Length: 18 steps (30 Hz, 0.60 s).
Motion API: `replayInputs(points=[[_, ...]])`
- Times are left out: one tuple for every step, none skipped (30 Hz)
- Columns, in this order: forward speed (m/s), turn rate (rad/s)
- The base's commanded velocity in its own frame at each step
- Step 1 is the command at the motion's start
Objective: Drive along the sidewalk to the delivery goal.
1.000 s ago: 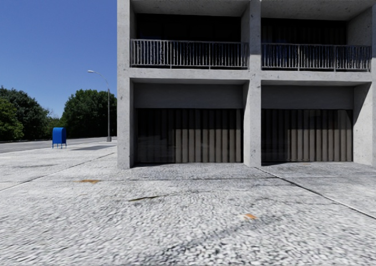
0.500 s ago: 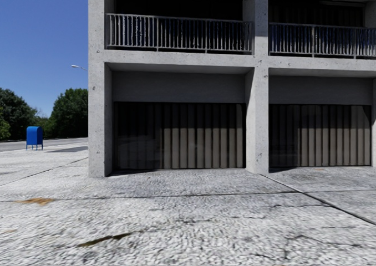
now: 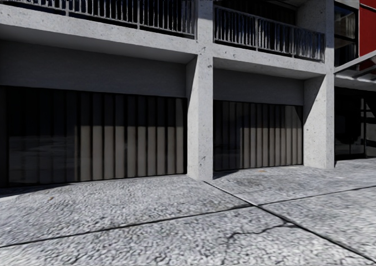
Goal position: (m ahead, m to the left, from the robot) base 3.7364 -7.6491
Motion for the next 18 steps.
replayInputs(points=[[1.69,-0.82],[1.69,-0.82],[1.69,-0.82],[1.69,-0.82],[1.69,-0.74],[1.69,-0.65],[1.69,-0.63],[1.69,-0.63],[1.69,-0.62],[1.69,-0.64],[1.69,-0.66],[1.69,-0.67],[1.69,-0.67],[1.69,-0.67],[1.69,-0.67],[1.69,-0.67],[1.69,-0.67],[1.69,-0.67]])
